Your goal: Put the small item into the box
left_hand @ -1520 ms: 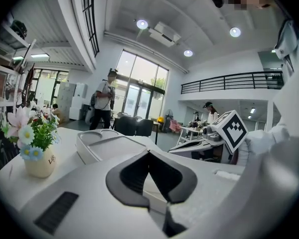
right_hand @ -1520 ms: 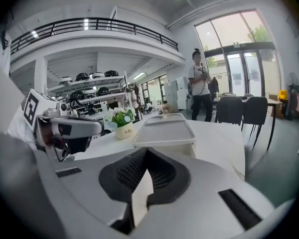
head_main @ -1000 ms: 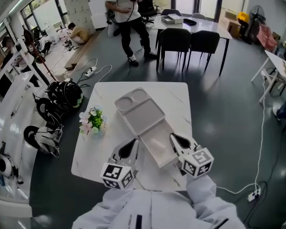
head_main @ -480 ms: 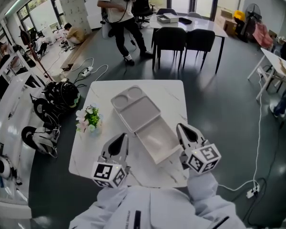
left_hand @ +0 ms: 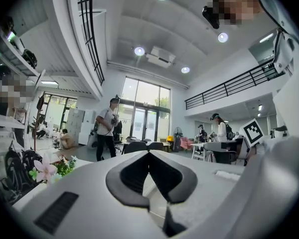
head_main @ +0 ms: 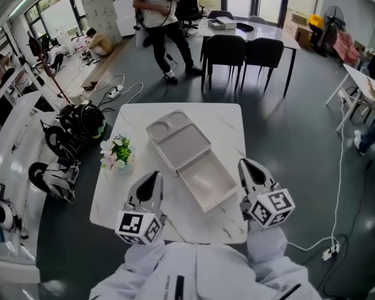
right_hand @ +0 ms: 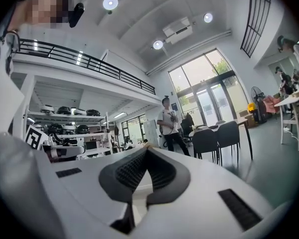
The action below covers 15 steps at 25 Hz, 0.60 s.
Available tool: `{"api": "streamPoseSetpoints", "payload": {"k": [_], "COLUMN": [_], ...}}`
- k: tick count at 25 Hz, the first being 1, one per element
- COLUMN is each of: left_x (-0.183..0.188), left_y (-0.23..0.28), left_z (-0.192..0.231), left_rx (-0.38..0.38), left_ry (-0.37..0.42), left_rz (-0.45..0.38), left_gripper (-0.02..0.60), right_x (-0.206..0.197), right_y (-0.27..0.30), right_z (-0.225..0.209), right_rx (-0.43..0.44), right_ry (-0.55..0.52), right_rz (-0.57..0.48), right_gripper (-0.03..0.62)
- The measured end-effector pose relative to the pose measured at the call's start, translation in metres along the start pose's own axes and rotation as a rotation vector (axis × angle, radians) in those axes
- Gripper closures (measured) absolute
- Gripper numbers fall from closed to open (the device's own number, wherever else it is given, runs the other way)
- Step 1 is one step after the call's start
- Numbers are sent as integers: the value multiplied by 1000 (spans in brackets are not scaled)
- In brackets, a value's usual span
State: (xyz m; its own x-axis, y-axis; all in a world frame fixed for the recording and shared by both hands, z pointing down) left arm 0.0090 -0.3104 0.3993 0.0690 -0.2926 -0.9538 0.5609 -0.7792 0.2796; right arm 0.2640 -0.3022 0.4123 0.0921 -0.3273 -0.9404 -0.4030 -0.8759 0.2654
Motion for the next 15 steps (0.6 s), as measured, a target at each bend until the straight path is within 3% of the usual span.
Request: {"api": "streamPoseSetpoints", "payload": {"k": [15], "left_x": [-4], "left_y": [-4], "left_z": [1], "left_rx": [17], "left_ry": [-4], "left_rz": [14], "left_gripper": [583], "right_x": [-3], "right_y": [-6], "right_z": [-2], "right_rx": [-4], "right_ry": [4], "right_rz": [-6], "right_gripper": [602]}}
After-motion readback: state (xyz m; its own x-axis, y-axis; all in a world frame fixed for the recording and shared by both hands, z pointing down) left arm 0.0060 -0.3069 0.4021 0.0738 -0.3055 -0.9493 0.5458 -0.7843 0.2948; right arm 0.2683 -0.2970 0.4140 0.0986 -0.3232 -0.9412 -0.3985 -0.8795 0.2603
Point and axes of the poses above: the fingertips, and each gripper's own axes: y forward along the fingers, z to its left, x out of its top, the point moved 1 cm from there along -y, backward along the fingers, and after that the axes turned 15 degrees about z, right-handed, at the moved point
